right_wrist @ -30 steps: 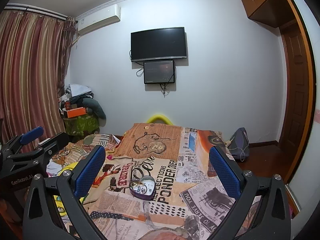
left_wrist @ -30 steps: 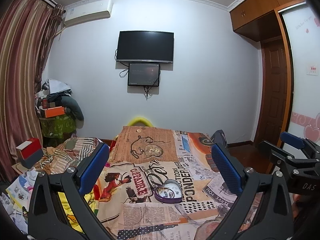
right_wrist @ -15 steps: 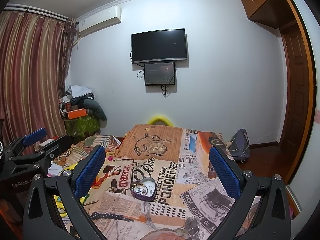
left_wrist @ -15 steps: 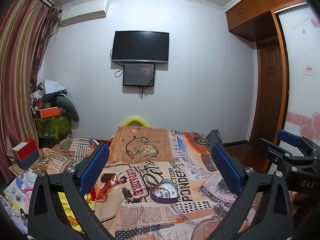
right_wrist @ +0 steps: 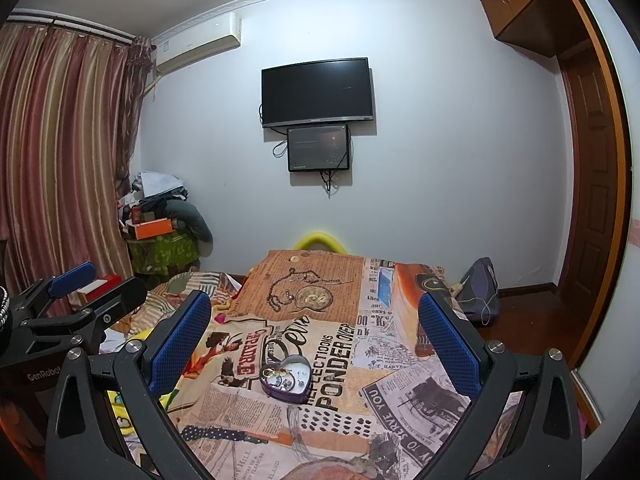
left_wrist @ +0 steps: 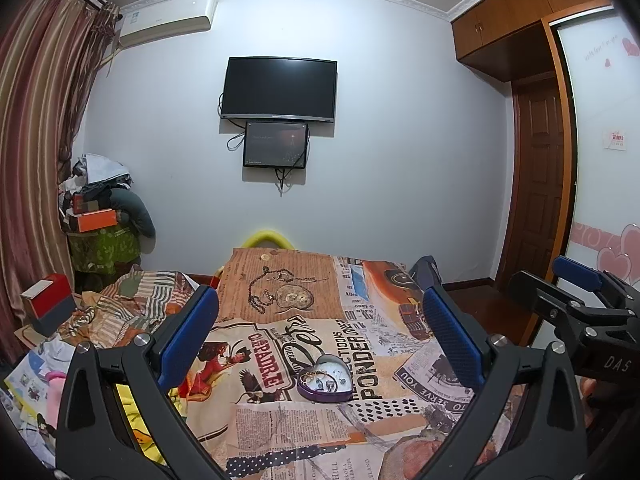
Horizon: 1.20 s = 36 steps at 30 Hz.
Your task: Organize jewelry
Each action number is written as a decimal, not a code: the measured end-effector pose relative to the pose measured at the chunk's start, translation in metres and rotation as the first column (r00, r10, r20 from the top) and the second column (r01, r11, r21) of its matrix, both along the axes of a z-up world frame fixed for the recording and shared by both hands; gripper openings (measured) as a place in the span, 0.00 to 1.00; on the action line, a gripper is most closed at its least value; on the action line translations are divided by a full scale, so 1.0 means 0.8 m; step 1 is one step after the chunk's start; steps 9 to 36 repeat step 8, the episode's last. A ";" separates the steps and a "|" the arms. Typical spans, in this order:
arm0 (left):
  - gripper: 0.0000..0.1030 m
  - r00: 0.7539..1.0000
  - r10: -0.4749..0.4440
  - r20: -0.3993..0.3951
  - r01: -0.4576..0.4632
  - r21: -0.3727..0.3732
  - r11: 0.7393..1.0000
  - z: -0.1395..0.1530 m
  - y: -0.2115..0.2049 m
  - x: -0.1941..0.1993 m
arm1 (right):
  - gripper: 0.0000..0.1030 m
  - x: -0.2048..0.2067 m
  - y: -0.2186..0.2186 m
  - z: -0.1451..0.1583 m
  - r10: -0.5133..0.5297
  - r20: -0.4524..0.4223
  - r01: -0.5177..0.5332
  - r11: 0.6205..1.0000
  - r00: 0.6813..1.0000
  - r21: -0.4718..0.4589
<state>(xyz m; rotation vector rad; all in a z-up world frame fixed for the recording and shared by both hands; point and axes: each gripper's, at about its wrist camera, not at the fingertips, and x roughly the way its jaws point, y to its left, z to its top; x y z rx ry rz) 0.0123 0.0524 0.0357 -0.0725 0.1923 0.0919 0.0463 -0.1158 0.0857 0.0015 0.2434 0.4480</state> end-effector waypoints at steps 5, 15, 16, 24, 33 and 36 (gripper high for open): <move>1.00 1.000 -0.004 -0.003 0.004 0.001 1.000 -0.002 0.000 0.001 | 1.00 0.001 0.000 -0.002 -0.002 -0.005 0.002 1.000 1.000 0.001; 1.00 1.000 -0.007 -0.007 0.007 0.002 1.000 -0.003 0.000 0.003 | 1.00 0.001 0.001 -0.003 -0.003 -0.006 0.003 1.000 1.000 0.001; 1.00 1.000 -0.007 -0.007 0.007 0.002 1.000 -0.003 0.000 0.003 | 1.00 0.001 0.001 -0.003 -0.003 -0.006 0.003 1.000 1.000 0.001; 1.00 1.000 -0.007 -0.007 0.007 0.002 1.000 -0.003 0.000 0.003 | 1.00 0.001 0.001 -0.003 -0.003 -0.006 0.003 1.000 1.000 0.001; 1.00 1.000 -0.007 -0.007 0.007 0.002 1.000 -0.003 0.000 0.003 | 1.00 0.001 0.001 -0.003 -0.003 -0.006 0.003 1.000 1.000 0.001; 1.00 1.000 -0.007 -0.007 0.007 0.002 1.000 -0.003 0.000 0.003 | 1.00 0.001 0.001 -0.003 -0.003 -0.006 0.003 1.000 1.000 0.001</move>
